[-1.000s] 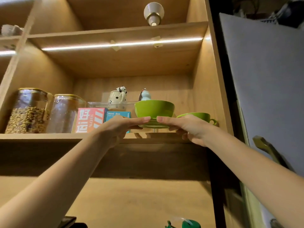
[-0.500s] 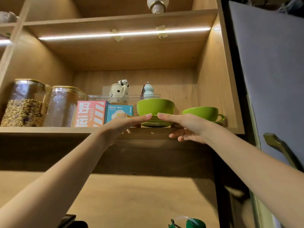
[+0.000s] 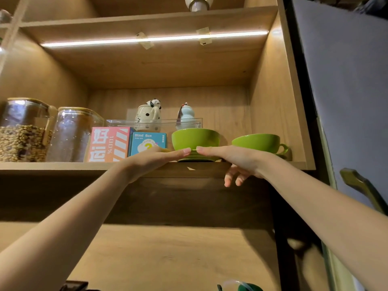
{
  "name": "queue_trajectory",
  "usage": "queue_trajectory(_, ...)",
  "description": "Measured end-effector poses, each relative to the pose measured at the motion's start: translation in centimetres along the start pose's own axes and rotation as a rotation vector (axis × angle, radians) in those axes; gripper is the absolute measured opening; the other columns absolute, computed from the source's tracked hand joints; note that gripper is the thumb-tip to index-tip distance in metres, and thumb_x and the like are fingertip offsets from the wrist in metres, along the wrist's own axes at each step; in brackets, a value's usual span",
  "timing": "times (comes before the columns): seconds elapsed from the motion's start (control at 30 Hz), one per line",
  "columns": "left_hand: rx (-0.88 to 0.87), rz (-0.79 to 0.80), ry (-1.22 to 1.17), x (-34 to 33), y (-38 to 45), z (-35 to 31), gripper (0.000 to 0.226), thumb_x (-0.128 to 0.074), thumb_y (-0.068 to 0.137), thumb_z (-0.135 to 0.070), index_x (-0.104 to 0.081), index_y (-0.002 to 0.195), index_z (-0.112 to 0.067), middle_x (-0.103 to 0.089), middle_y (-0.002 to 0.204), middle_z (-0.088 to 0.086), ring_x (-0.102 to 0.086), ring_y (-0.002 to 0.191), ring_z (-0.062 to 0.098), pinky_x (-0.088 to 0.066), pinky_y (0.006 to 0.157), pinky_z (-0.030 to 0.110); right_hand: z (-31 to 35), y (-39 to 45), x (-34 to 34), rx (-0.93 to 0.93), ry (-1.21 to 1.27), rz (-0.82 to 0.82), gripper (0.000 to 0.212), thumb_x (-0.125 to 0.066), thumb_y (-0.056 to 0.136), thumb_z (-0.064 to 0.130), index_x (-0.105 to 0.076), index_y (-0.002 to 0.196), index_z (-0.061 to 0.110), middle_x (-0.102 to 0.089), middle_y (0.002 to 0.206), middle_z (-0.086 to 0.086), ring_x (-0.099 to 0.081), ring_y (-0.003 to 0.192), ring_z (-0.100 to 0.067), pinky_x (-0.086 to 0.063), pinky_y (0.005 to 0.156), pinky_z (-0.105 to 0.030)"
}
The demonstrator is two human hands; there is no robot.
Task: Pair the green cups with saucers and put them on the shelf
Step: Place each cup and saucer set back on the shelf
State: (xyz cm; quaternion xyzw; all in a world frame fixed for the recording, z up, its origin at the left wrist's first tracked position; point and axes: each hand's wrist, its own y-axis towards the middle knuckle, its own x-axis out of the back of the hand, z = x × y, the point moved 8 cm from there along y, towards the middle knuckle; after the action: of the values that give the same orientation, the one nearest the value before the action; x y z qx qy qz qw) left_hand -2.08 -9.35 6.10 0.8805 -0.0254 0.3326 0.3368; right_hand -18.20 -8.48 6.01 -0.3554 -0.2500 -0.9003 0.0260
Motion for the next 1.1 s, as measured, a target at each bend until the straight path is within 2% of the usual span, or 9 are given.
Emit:
queue_trajectory(0.17, -0.006, -0.035, -0.014, -0.9, 0.8, 0.0, 0.034, -0.045, 0.087, -0.047, -0.049, 0.113, -0.025, -0.049, 0.090, -0.016, -0.043, 0.079, -0.004, -0.034, 0.070, 0.015, -0.2, 0.1, -0.2, -0.001, -0.015, -0.061, 0.079, -0.048, 0.077, 0.067, -0.032, 0.141, 0.022, -0.028, 0.151, -0.008, -0.059, 0.054, -0.014, -0.046, 0.045, -0.021)
queue_trajectory(0.27, -0.014, -0.064, -0.032, -1.1, 1.0, -0.1, 0.048, -0.047, 0.088, -0.043, -0.045, 0.129, -0.018, -0.048, 0.118, -0.010, -0.043, 0.109, 0.007, -0.023, 0.077, 0.008, -0.4, 0.2, -0.4, -0.001, -0.022, -0.082, 0.078, -0.047, 0.080, 0.064, -0.031, 0.142, 0.019, -0.030, 0.151, -0.008, -0.061, 0.052, -0.015, -0.049, 0.042, -0.021)
queue_trajectory(0.37, 0.020, -0.104, 0.033, -1.0, 1.0, 0.5, 0.071, -0.047, 0.085, -0.052, -0.034, 0.138, -0.006, -0.035, 0.147, 0.011, -0.031, 0.135, 0.025, -0.024, 0.103, 0.027, -0.4, 0.2, -0.6, -0.007, -0.059, -0.110, 0.075, -0.042, 0.085, 0.062, -0.028, 0.142, 0.015, -0.033, 0.150, -0.009, -0.062, 0.058, -0.017, -0.050, 0.046, -0.024)
queue_trajectory(0.5, 0.027, -0.157, 0.123, -0.9, 1.0, 0.7, 0.091, -0.042, 0.064, -0.079, -0.054, 0.114, -0.004, -0.057, 0.122, 0.018, -0.049, 0.116, 0.031, -0.031, 0.108, 0.044, -0.5, 0.3, -0.8, -0.029, -0.102, -0.149, 0.074, -0.039, 0.086, 0.061, -0.027, 0.141, 0.012, -0.033, 0.149, -0.012, -0.062, 0.060, -0.019, -0.050, 0.047, -0.024)
queue_trajectory(0.73, 0.000, -0.283, 0.361, -0.9, 1.0, 0.4, 0.056, -0.031, 0.091, -0.052, -0.051, 0.114, -0.006, -0.055, 0.120, 0.016, -0.046, 0.117, 0.032, -0.028, 0.106, 0.049, -0.6, 0.3, -0.7, -0.031, -0.035, -0.177, 0.067, -0.037, 0.090, 0.053, -0.025, 0.141, 0.011, -0.033, 0.148, -0.014, -0.062, 0.057, -0.020, -0.052, 0.045, -0.027)
queue_trajectory(0.8, -0.096, -0.399, 0.342, -0.6, 0.3, -0.3, 0.044, -0.033, 0.092, -0.045, -0.052, 0.109, -0.009, -0.057, 0.119, 0.014, -0.046, 0.117, 0.032, -0.028, 0.107, 0.052, -1.0, 0.0, -0.4, -0.043, 0.058, -0.180, 0.055, -0.031, 0.096, 0.039, -0.023, 0.142, 0.011, -0.043, 0.140, -0.021, -0.062, 0.047, -0.017, -0.051, 0.041, -0.024)
queue_trajectory(0.9, -0.171, -0.580, 0.448, -2.0, -1.4, -0.9, 0.051, -0.025, 0.091, -0.034, -0.031, 0.138, -0.015, -0.036, 0.148, 0.009, -0.025, 0.140, 0.024, -0.008, 0.118, 0.047, -1.5, -0.2, -0.3, -0.077, 0.094, -0.193, 0.047, -0.029, 0.096, 0.024, -0.030, 0.139, 0.004, -0.061, 0.114, -0.031, -0.059, 0.039, -0.018, -0.053, 0.046, -0.025)
queue_trajectory(1.03, -0.217, -0.614, 0.553, -5.4, -2.4, -1.2, 0.069, -0.017, 0.084, -0.040, -0.001, 0.146, -0.016, -0.006, 0.158, 0.010, -0.003, 0.145, 0.019, 0.002, 0.117, 0.036, -1.4, -0.3, -0.2, -0.088, 0.058, -0.173, 0.048, -0.030, 0.095, 0.024, -0.028, 0.140, 0.007, -0.063, 0.108, -0.029, -0.058, 0.032, -0.012, -0.051, 0.043, -0.020)
queue_trajectory(1.1, -0.204, -0.595, 0.565, -5.5, -2.1, -0.9, 0.070, -0.015, 0.084, -0.041, 0.002, 0.146, -0.013, -0.002, 0.158, 0.011, 0.000, 0.145, 0.019, 0.003, 0.116, 0.034, -1.7, -0.4, -0.2, -0.100, 0.061, -0.142, 0.048, -0.031, 0.095, 0.025, -0.029, 0.138, 0.006, -0.066, 0.084, -0.022, -0.061, 0.044, -0.017, -0.052, 0.052, -0.020)
